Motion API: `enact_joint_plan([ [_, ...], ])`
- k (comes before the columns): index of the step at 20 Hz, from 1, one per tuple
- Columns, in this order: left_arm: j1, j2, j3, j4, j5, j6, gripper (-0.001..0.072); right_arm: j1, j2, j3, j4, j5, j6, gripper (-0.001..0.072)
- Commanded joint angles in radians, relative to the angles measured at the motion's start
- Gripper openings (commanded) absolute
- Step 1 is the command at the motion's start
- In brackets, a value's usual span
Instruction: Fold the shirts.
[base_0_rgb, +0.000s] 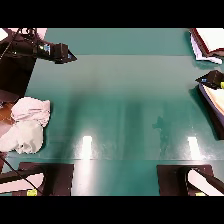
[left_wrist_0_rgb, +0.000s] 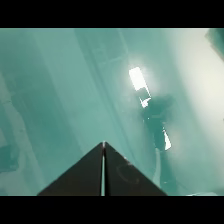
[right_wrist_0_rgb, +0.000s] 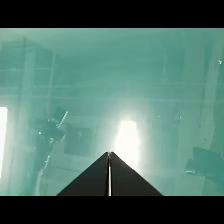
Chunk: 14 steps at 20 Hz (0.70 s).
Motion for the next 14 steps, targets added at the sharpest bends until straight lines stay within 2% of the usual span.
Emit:
enact_joint_plan([
  [1, 0.0, 0.001, 0.0, 0.0, 0.0, 0.0, 0.0024, 0.001, 0.001, 0.0, 0.0, 0.003, 0.001, 0.0016],
  [14, 0.0, 0.001, 0.0, -0.013, 0.002, -0.001, 0.0025, 0.001, 0.001, 0.0, 0.0, 0.031, 0.001, 0.0016],
])
